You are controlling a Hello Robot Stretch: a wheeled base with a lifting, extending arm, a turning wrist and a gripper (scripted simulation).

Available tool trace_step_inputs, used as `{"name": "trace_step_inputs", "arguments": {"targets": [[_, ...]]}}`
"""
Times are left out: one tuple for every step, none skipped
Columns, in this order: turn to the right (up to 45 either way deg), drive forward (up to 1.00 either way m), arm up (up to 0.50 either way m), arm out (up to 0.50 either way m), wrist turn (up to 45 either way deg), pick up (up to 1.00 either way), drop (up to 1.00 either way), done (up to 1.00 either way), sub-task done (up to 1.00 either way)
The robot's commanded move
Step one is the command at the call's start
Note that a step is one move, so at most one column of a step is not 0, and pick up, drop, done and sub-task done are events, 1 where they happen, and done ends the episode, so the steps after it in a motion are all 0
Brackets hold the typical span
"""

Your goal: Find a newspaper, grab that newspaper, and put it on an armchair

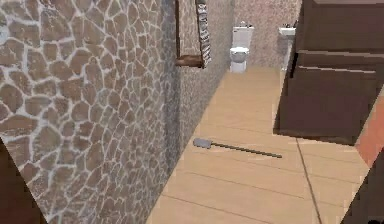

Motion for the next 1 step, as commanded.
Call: {"name": "trace_step_inputs", "arguments": {"targets": [[0.0,0.45,0.0,0.0,0.0,0.0,0.0,0.0,0.0]]}}
